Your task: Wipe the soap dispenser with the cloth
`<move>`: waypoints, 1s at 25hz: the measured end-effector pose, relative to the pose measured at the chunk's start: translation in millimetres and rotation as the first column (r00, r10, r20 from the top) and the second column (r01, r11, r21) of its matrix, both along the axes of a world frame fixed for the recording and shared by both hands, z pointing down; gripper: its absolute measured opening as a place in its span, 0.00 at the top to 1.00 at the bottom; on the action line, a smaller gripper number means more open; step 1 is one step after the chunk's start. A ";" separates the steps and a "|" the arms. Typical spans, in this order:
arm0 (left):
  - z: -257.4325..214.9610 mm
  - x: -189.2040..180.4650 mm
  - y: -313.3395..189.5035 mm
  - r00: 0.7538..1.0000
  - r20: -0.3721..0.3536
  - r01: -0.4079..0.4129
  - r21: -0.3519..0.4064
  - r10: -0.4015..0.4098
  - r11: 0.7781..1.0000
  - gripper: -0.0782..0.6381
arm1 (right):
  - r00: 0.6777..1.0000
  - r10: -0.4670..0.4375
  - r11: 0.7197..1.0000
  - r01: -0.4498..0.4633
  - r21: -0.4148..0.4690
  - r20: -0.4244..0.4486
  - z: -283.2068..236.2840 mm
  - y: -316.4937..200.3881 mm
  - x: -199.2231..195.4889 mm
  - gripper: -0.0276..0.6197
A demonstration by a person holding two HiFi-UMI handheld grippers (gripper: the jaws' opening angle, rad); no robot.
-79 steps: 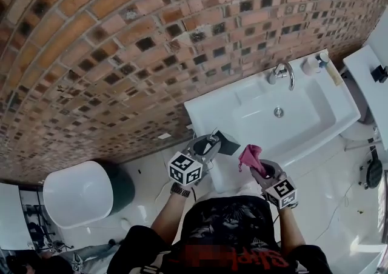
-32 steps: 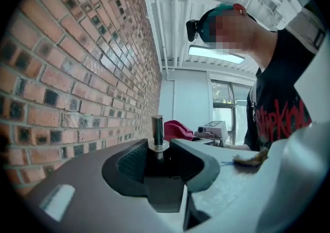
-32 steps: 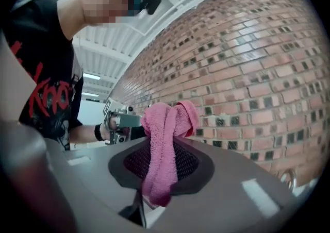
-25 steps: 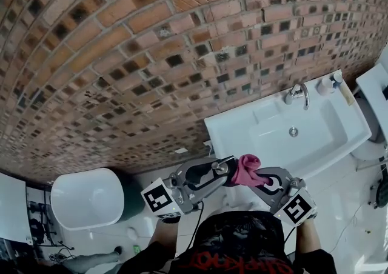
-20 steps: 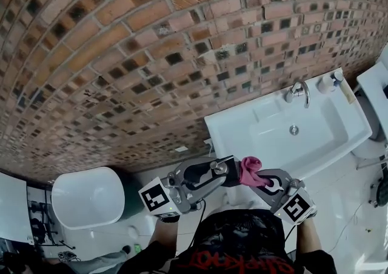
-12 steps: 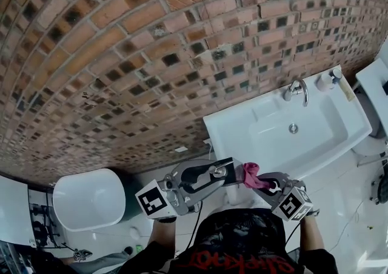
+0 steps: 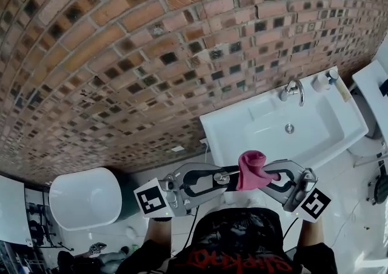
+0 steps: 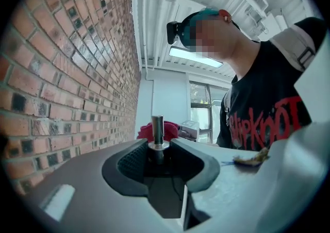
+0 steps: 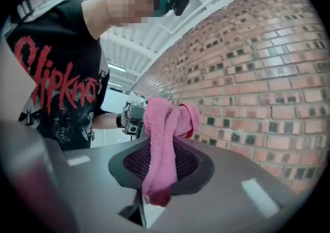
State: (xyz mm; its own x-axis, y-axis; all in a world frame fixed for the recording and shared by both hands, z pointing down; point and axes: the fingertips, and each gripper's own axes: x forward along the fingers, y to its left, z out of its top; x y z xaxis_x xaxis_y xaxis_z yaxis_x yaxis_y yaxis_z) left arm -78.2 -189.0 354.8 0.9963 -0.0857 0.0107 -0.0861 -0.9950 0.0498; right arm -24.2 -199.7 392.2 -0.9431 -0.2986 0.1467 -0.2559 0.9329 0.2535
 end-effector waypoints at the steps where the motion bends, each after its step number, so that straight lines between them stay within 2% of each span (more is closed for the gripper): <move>1: -1.0 1.5 1.5 1.000 -0.006 -0.013 -0.008 0.013 1.000 0.70 | 0.999 -0.033 0.999 0.034 0.037 -0.026 -1.5 4.6 -8.1 0.85; 3: -4.4 2.9 3.4 0.999 -0.027 -0.036 -0.023 0.035 0.999 0.70 | 0.997 -0.060 0.997 0.063 0.052 -0.043 1.4 9.3 -17.1 0.85; 9: -14.6 -0.9 7.6 0.993 -0.075 -0.093 -0.038 0.090 0.995 0.70 | 0.994 -0.087 0.996 0.086 -0.023 -0.067 36.8 19.1 -15.7 0.85; 13: -12.6 0.8 16.3 0.989 -0.027 -0.142 0.004 0.142 0.990 0.70 | 0.991 -0.099 0.980 0.081 -0.184 -0.092 90.9 32.5 -14.7 0.85; 17: -4.8 4.4 33.3 0.975 0.031 -0.221 0.054 0.220 0.974 0.70 | 0.966 -0.149 0.954 0.085 -0.286 -0.211 153.3 41.2 -0.2 0.85; 19: 0.0 5.5 41.0 0.963 0.057 -0.266 0.068 0.263 0.961 0.70 | 0.965 -0.099 0.966 0.034 -0.256 -0.243 155.7 22.5 14.8 0.85; 21: 5.2 7.3 46.6 0.949 0.080 -0.309 0.067 0.304 0.949 0.70 | 0.982 -0.053 0.991 0.030 -0.128 -0.181 118.1 -1.9 19.7 0.85; 23: 11.1 9.9 52.2 0.935 0.089 -0.347 0.048 0.342 0.936 0.70 | 0.991 -0.059 0.998 0.061 0.010 -0.119 65.6 -14.6 13.8 0.85; 25: 14.9 13.4 58.9 0.921 0.080 -0.386 0.033 0.382 0.922 0.70 | 0.990 -0.098 0.991 0.106 0.076 -0.097 26.8 -11.9 1.7 0.85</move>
State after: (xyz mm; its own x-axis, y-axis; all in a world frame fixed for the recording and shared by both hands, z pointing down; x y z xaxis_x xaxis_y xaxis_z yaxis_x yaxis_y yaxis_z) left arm -64.8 -130.1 369.7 0.9495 0.3012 0.0879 0.3015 -0.9534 0.0099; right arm -22.5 -211.6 419.0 -0.9526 -0.2160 0.2140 -0.1324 0.9283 0.3475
